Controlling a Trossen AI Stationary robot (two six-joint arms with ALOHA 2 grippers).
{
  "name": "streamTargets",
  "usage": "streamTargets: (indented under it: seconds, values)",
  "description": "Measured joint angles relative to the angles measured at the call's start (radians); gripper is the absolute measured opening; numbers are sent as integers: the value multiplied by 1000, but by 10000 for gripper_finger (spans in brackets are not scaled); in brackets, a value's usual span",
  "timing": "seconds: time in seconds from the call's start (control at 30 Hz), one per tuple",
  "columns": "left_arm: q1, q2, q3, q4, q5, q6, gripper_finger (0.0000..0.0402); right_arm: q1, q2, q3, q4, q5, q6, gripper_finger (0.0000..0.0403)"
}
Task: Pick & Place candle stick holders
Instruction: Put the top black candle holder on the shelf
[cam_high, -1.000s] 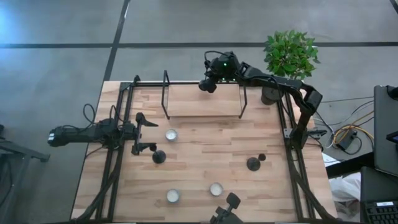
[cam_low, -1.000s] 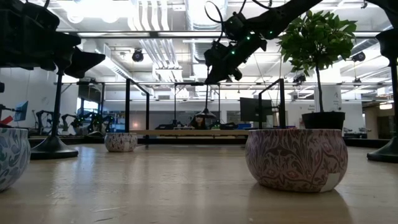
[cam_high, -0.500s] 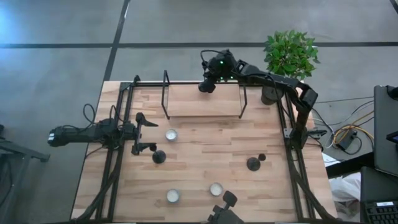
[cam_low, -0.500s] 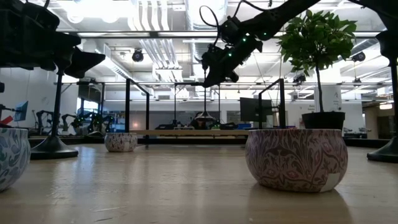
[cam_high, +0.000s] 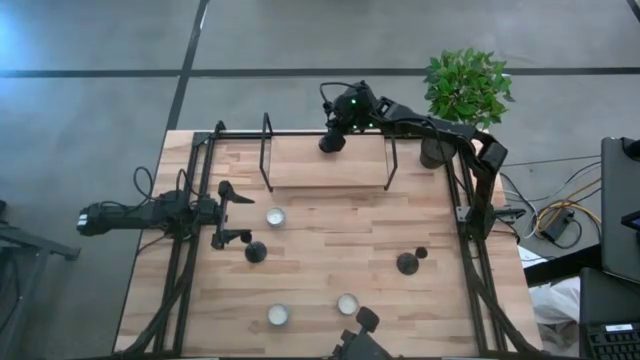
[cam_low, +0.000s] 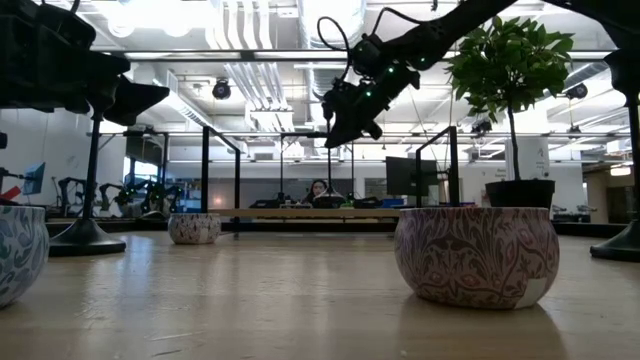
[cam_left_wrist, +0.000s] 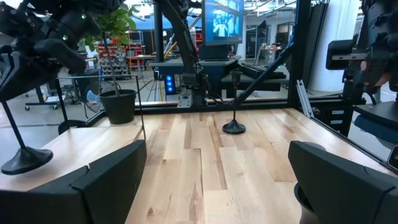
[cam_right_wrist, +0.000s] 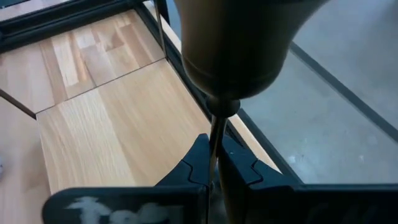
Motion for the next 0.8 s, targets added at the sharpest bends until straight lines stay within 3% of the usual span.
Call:
streamTargets:
  seconds: [0.8]
  values:
    - [1,0,0,0,0,0,399,0,28,0,3,1,-50,11]
